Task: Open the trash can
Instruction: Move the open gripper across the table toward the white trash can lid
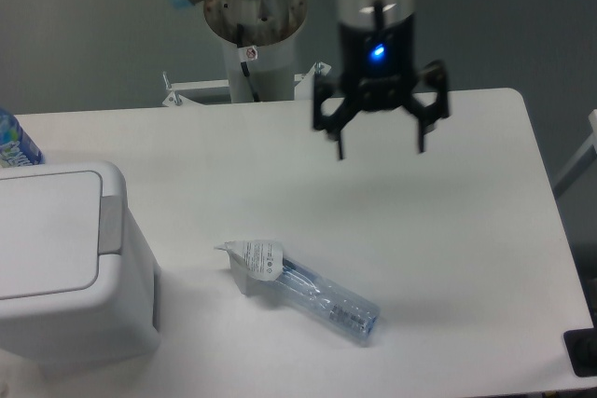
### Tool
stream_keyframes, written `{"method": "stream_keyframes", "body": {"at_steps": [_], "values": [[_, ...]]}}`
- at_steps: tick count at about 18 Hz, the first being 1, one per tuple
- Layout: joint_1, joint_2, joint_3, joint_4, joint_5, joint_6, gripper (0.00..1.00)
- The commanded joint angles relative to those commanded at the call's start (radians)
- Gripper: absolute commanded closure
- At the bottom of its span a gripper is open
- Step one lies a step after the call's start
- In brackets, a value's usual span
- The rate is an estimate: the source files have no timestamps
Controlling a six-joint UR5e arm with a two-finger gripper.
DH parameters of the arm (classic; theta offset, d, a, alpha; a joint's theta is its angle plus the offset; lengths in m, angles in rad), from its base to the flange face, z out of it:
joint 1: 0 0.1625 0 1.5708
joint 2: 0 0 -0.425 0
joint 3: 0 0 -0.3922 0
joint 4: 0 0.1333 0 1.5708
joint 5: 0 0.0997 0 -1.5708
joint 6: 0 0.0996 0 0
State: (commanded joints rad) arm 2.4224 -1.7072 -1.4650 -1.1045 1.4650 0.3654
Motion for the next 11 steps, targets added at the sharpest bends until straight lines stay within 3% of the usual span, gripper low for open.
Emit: {"method": "stream_keyframes", "body": {"at_steps": [3, 6, 11], "values": [[-0.051, -0.023, 0.017, 0.017, -0.003, -0.117, 0.0], [-0.095, -0.042, 0.015, 0.104, -0.005, -0.236, 0.0], [-0.158, -0.057, 0.012, 0.11, 0.005, -0.362, 0.0]]}}
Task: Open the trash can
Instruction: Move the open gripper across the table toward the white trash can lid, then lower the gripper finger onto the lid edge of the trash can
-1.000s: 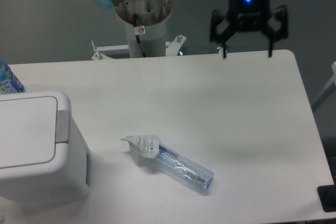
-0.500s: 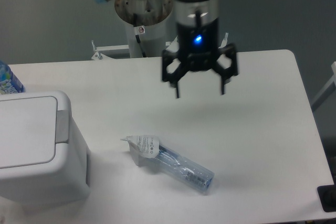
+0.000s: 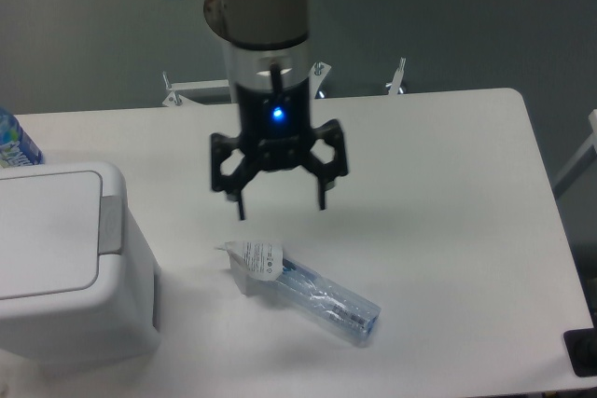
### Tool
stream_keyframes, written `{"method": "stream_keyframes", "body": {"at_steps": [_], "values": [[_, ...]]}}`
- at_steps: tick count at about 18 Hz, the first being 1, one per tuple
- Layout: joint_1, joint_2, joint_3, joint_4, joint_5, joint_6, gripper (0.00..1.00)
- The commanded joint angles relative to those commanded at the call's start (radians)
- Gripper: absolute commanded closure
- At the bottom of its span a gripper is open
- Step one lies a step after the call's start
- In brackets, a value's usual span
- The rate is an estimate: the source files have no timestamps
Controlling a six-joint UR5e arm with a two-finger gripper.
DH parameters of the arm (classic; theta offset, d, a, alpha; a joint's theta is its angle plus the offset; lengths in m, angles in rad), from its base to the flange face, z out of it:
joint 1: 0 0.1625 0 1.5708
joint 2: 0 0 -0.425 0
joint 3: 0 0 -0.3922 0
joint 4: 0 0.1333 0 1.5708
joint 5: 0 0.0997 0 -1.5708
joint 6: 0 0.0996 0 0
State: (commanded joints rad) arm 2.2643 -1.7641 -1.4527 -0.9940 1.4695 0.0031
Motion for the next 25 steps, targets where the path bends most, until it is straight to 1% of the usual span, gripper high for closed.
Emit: {"method": "stream_keyframes", "body": {"at_steps": [5, 15, 25], "values": [[-0.038, -0.017, 0.005, 0.003, 0.002, -0.021, 0.0], [-0.106, -0.02, 0.003, 0.003, 0.002, -0.068, 0.0], [-0.13, -0.026, 0.0, 0.002, 0.002, -0.069, 0.0]]}}
